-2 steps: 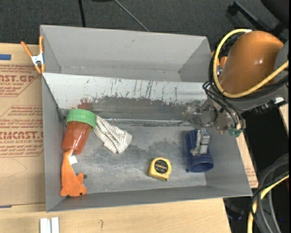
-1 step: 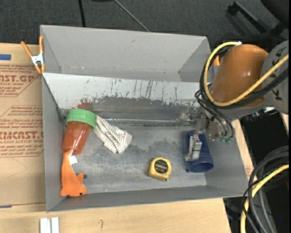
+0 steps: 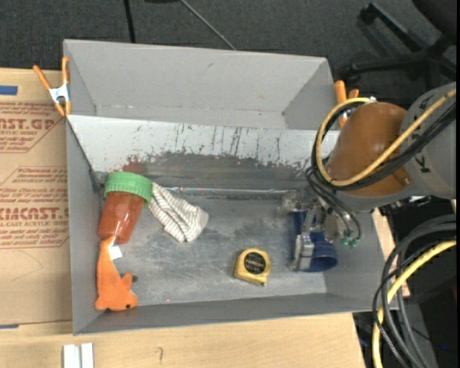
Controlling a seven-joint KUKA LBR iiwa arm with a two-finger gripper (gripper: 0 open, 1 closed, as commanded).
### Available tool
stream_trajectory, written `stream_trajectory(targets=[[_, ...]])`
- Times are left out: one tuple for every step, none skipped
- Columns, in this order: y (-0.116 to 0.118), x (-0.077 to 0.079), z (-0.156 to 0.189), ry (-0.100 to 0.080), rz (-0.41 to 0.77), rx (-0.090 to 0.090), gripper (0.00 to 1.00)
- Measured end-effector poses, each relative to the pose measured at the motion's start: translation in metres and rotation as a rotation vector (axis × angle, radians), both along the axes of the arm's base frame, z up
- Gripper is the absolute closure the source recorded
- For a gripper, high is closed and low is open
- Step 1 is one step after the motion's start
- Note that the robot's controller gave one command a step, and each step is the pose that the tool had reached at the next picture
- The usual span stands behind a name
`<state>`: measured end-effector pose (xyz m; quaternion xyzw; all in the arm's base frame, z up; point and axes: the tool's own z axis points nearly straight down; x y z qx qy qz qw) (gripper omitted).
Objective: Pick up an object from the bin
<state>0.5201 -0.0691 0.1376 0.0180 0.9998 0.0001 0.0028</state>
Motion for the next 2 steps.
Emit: stream_trajectory(targets=[[0.010,-0.024,-0.043,0.006,0.067,-0.001,0.00],[0.043,-0.029,-0.069,0.007,0.006,0.001,1.00]])
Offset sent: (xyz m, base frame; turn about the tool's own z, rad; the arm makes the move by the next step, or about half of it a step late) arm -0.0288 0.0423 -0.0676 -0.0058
